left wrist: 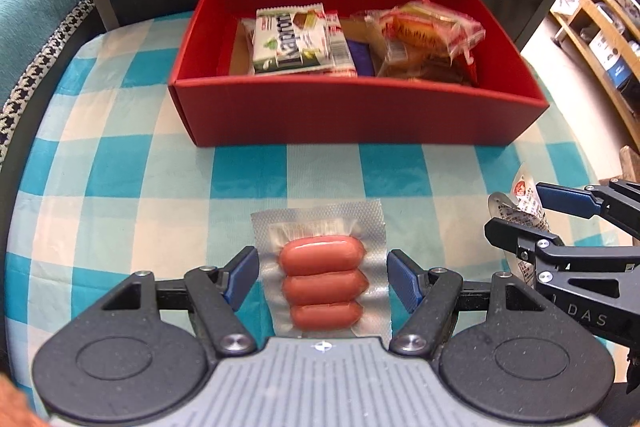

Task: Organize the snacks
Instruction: 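Grasp the sausage pack with the left tool while the right grasps the white sachet, then lift and carry the sausage pack with the left tool while the right carries the sachet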

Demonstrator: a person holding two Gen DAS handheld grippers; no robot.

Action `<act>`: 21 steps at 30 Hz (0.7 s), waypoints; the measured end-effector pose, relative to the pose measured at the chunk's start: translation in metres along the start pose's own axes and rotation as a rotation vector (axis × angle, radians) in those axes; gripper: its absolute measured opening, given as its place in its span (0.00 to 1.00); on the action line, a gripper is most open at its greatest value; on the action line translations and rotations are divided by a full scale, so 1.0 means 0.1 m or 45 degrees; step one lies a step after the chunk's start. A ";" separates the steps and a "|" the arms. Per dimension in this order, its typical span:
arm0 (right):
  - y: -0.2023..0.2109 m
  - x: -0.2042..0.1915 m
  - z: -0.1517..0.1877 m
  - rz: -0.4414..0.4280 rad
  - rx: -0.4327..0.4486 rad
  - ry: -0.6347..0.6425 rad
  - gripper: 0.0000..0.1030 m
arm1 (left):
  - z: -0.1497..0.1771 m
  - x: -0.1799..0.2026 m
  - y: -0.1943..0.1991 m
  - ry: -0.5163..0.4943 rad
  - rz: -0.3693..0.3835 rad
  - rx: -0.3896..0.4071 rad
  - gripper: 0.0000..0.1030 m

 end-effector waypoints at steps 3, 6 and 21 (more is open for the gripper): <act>0.04 -0.01 -0.06 -0.012 0.024 -0.006 0.60 | -0.04 0.02 0.04 0.002 0.006 0.016 0.96; 0.07 -0.03 -0.10 -0.016 0.043 -0.003 0.60 | -0.06 0.04 0.07 0.003 0.014 0.029 0.96; 0.16 -0.01 -0.15 -0.018 0.098 -0.013 0.60 | -0.17 0.03 0.19 0.037 0.033 0.086 0.87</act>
Point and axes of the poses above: each gripper's, at about its wrist camera, not at the fingertips, and y roughly against the way its jaws point, x to its right, z to its underside, the point moved 6 cm from there along -y, roughly the way its jaws point, and after that the axes turned 7 degrees about -y, right-handed, at the moved point
